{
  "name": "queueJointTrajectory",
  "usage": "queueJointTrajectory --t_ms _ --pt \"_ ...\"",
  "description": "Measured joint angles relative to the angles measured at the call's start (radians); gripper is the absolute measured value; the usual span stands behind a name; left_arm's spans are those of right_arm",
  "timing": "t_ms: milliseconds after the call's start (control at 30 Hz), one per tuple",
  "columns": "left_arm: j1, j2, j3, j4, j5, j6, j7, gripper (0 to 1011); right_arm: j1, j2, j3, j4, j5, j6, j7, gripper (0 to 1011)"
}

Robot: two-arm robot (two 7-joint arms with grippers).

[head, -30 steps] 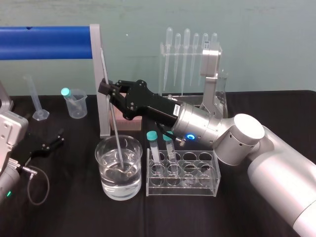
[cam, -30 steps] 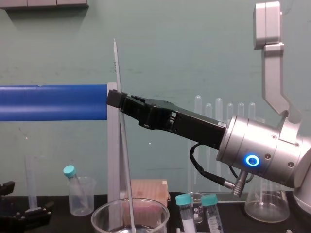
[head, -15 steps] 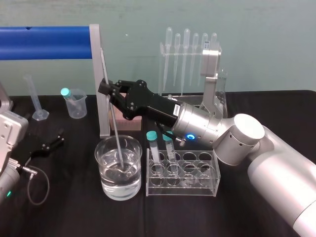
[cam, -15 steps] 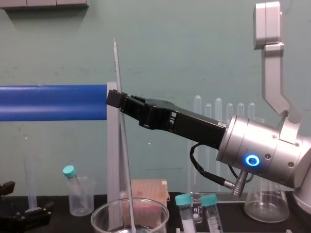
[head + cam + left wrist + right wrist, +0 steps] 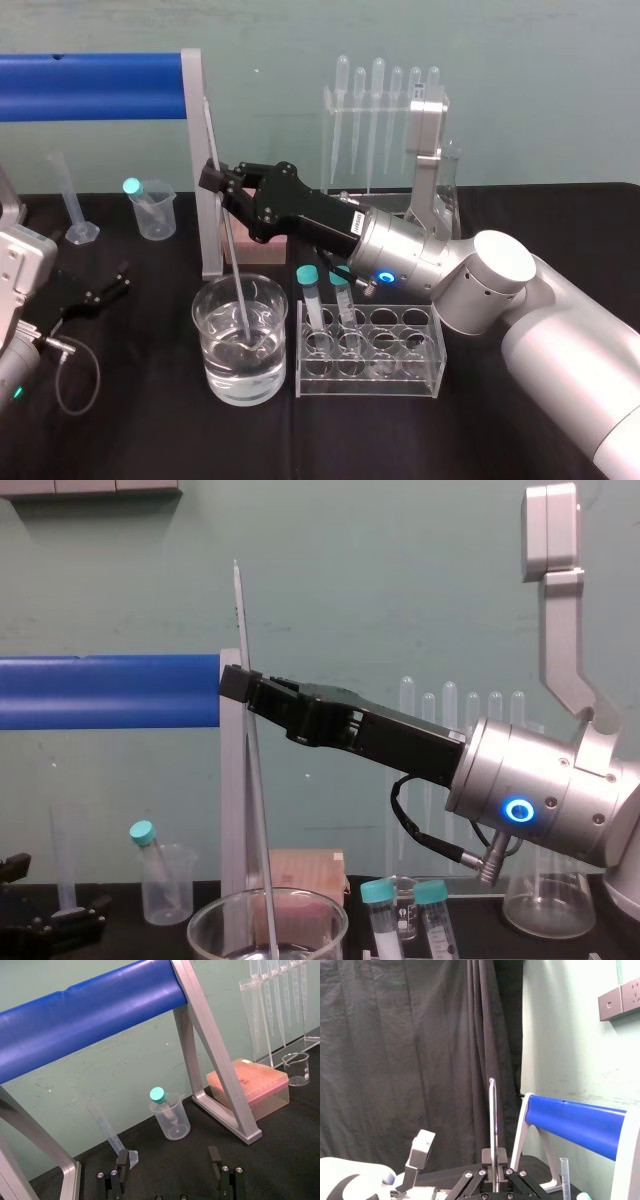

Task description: Hold the thermometer with one hand and immerse one end into the beaker, then reinsert it into the test tube rack.

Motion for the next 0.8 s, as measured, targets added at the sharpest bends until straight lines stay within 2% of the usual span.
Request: queueJointTrajectory --t_ms 800 --pt "0.000 0.000 0.000 0.000 0.000 0.000 0.000 1008 0.000 0.000 0.000 0.000 0.000 0.000 0.000 56"
